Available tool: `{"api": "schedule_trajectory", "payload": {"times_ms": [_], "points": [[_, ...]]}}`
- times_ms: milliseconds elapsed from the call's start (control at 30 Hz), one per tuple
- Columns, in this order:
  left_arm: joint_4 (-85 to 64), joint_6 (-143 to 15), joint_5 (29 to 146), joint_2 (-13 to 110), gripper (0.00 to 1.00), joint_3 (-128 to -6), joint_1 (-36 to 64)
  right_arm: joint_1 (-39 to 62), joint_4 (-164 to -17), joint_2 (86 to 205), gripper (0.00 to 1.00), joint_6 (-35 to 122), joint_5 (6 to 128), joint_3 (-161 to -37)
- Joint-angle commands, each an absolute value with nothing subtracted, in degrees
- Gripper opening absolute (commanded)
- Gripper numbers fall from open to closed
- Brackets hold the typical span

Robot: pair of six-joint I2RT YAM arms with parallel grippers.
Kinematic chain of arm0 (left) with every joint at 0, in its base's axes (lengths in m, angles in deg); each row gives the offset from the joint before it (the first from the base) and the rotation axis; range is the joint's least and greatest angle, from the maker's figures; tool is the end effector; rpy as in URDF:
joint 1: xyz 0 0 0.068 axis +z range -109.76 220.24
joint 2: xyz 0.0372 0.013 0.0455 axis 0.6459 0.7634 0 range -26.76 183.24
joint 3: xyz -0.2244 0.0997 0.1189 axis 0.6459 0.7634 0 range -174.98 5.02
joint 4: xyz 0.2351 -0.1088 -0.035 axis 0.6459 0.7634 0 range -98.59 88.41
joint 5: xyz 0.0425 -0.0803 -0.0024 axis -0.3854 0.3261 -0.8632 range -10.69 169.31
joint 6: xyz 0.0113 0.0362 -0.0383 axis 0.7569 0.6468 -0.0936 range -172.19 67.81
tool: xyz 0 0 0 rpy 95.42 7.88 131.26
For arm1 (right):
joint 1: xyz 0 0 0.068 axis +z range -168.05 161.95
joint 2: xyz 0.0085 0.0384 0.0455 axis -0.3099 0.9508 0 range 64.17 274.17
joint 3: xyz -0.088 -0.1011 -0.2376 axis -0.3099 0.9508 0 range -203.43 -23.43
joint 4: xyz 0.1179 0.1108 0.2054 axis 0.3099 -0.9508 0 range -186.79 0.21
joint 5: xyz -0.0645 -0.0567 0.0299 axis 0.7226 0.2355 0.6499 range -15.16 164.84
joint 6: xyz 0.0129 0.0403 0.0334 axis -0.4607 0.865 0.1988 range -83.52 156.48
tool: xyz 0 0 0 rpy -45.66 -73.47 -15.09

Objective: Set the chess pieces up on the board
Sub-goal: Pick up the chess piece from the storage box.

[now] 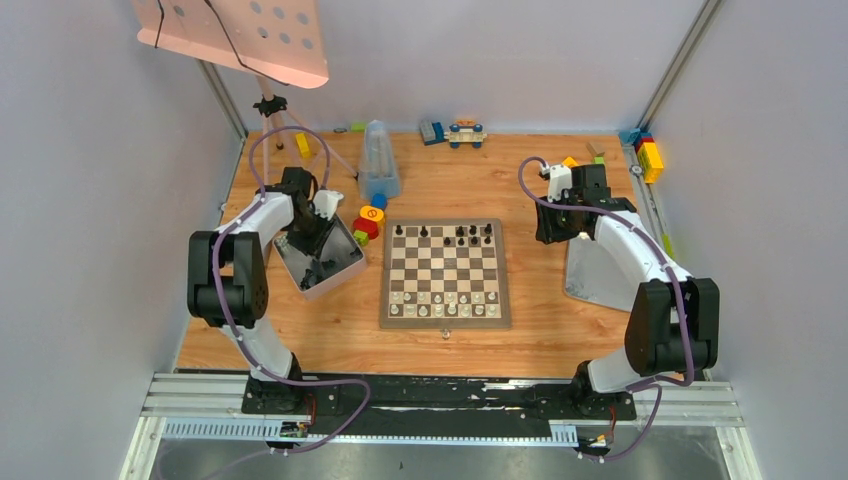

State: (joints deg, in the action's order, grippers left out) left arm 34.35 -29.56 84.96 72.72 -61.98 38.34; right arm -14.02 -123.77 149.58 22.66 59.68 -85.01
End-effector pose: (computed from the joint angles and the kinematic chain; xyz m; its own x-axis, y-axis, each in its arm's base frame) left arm 0.3296 -0.0143 0.1871 -0.8705 0.4121 -0.2691 0.4255 0.9049 0.0091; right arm 0.3035 0.0306 0.2409 -0.7703 -0.2854 -0.5702 -0.4024 0.9112 0.0876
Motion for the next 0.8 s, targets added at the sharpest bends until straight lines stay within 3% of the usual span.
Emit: {"api": "schedule_trajectory", "payload": {"times_ms": [0,300,600,767], "points": [[31.9,-28.3,85.3,74.1,0.4,-62.7,39.4,-14.1,-123.5,149.8,0.33,21.9,58.6,-86.7],[31.5,-28.2,86.1,75.8,0.31,-63.0,40.0,-14.0,-123.8,150.3,0.33,21.7,58.4,-86.8],[31.7,-28.3,87.3,76.0,0.13,-63.9,40.0,-14.1,-123.9,150.5,0.33,21.7,58.4,-86.9],[33.6,-28.9,89.1,73.0,0.09,-65.4,40.0,-14.0,-124.1,150.6,0.33,21.6,58.4,-87.0]]}}
